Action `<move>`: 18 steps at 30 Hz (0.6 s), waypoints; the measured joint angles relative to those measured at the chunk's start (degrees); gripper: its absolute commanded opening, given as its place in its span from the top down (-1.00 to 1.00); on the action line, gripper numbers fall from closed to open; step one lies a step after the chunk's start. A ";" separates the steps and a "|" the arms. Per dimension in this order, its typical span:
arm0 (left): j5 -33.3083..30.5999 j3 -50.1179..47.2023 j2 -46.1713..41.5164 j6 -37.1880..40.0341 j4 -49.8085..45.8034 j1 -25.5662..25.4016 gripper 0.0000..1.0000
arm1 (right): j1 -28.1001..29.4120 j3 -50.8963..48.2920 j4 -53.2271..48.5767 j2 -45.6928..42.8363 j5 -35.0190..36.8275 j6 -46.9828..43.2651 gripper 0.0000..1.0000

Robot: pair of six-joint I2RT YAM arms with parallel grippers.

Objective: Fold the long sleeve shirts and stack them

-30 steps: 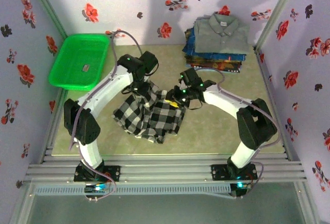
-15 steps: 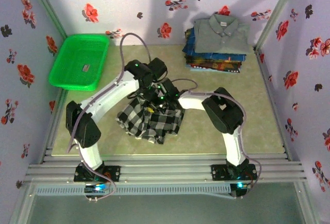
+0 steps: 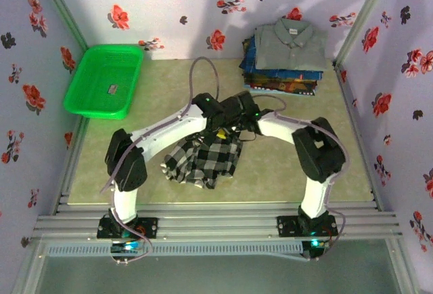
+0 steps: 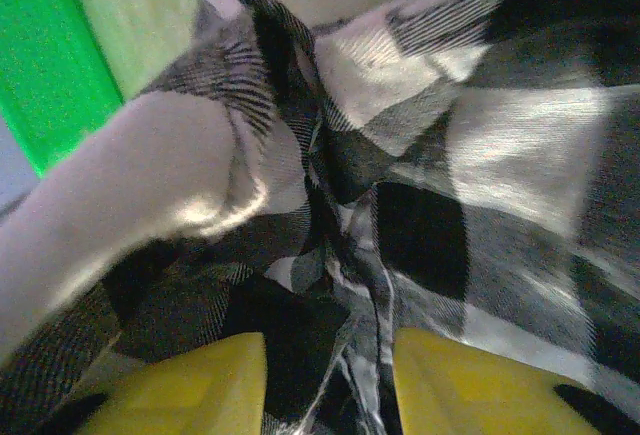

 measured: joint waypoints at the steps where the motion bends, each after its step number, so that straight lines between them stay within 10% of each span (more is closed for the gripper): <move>1: -0.17 0.48 0.46 -0.15 -0.26 -0.07 0.94 | -1.14 -0.44 -1.81 -1.77 0.13 -1.25 0.07; 18: -1.05 15.67 12.61 -1.07 -7.96 -3.74 0.95 | -13.31 -11.13 -17.62 -10.58 2.89 -15.87 0.00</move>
